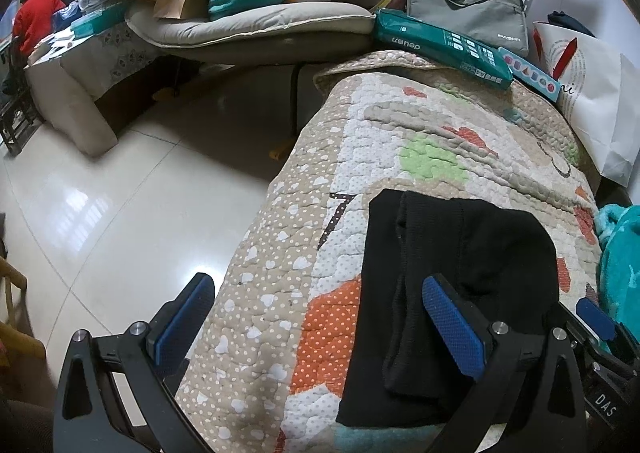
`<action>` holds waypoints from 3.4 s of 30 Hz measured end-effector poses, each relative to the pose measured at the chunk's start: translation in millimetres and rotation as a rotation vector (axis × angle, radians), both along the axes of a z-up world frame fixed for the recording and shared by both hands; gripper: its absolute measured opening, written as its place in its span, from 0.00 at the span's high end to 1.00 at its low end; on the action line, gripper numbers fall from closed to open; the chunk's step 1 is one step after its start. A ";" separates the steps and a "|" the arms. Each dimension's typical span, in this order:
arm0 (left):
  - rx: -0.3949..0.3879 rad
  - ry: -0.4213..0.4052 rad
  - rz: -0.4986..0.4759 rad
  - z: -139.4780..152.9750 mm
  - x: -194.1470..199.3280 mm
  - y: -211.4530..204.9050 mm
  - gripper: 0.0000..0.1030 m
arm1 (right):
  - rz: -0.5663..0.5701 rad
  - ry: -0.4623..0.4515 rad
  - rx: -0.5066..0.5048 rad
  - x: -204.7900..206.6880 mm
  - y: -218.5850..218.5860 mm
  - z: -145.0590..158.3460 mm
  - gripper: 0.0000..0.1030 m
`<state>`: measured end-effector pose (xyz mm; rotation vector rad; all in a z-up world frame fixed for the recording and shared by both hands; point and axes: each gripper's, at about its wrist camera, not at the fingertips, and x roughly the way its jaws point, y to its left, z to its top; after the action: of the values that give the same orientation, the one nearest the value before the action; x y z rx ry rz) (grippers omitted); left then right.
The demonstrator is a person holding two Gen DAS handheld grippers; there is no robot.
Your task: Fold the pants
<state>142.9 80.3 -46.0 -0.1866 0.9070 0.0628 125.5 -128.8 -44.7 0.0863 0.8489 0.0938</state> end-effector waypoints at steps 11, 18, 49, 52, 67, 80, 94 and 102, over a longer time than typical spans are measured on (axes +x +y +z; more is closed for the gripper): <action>-0.318 0.082 -0.054 -3.8 16.1 29.8 0.00 | -0.039 -0.004 0.078 4.7 -18.7 3.1 0.17; -0.509 0.136 -0.146 -16.1 22.2 14.8 0.01 | -0.035 0.046 0.268 17.8 -35.0 -6.3 0.17; -0.561 0.206 -0.220 -42.1 35.6 -10.3 0.60 | 0.032 0.223 0.573 56.5 -17.1 -47.2 0.49; -0.583 0.198 -0.220 -29.5 42.2 -9.9 0.60 | 0.040 0.225 0.583 56.4 -18.5 -37.0 0.54; -0.449 0.143 -0.241 -8.9 136.1 -45.6 0.60 | 0.060 0.142 0.456 133.8 -22.6 0.9 0.55; -0.447 0.200 -0.223 -48.2 152.3 -47.4 0.34 | -0.021 0.170 0.367 159.1 -44.3 -43.1 0.24; -0.473 0.229 -0.182 -25.9 129.3 -16.9 0.33 | -0.111 0.120 0.295 95.6 -72.4 -7.3 0.17; -0.274 0.125 -0.197 0.0 89.8 -0.9 0.33 | -0.166 0.080 0.184 28.6 -89.2 18.2 0.17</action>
<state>232.7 79.4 -46.0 -0.3494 1.0532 -0.2366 154.0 -218.0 -26.5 0.3346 0.9080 0.0120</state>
